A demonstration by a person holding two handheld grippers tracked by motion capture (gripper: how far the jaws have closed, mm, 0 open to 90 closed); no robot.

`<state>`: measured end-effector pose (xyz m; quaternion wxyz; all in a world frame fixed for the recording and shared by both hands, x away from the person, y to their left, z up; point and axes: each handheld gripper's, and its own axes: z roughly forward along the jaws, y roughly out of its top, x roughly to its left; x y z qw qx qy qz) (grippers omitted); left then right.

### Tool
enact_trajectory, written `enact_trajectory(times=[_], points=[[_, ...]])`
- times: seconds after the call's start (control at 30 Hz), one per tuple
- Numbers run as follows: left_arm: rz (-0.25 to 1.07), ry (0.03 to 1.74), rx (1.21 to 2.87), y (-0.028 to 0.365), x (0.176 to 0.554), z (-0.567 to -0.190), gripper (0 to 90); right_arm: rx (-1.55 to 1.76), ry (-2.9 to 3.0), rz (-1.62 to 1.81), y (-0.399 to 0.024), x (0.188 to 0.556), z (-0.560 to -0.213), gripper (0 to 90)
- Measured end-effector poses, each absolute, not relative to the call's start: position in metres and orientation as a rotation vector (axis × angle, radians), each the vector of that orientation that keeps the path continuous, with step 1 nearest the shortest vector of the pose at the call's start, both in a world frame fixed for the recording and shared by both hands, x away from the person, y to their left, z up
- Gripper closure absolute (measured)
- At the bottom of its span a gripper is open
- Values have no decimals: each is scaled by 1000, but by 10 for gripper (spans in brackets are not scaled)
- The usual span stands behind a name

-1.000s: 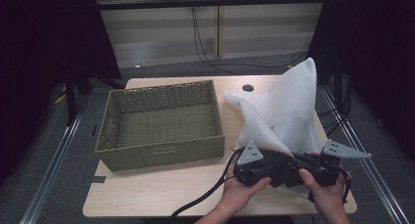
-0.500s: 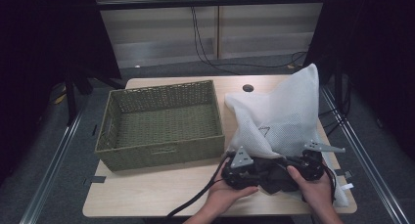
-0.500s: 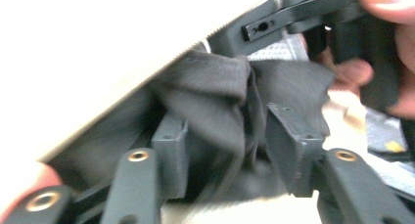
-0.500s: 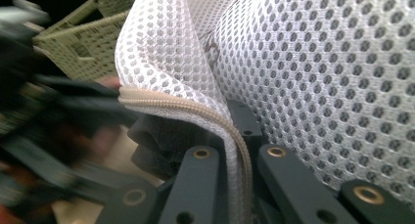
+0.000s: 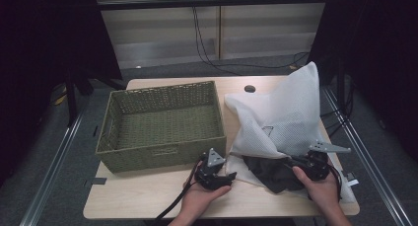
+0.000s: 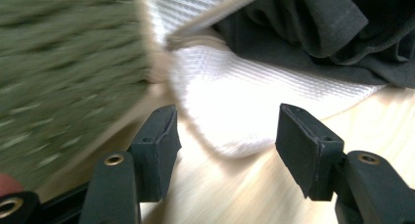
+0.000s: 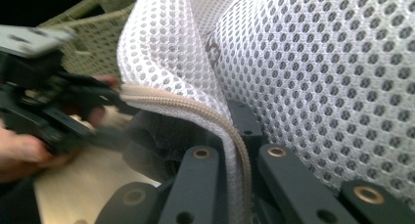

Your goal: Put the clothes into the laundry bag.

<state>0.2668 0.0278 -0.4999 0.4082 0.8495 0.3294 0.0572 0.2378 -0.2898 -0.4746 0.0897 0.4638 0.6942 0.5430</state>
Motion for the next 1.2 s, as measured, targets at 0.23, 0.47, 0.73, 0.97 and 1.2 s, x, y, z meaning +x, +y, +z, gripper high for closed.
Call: enact_trajectory(times=[0.23, 0.47, 0.73, 0.97, 1.2], points=[[183, 773, 2200, 8, 264, -501, 724, 1240, 1989, 1721, -289, 215, -448, 816], [119, 705, 2223, 11, 263, -500, 854, 1285, 2300, 1573, -269, 229, -471, 885], [120, 630, 2245, 14, 260, -500, 874, 1453, 2153, 1344, -268, 264, -474, 888], [111, 637, 2228, 15, 258, -502, 872, 1565, 1765, 1318, -284, 310, -482, 887], [45, 691, 2169, 18, 264, -504, 768, 1421, 1769, 1548, -298, 283, -466, 806]])
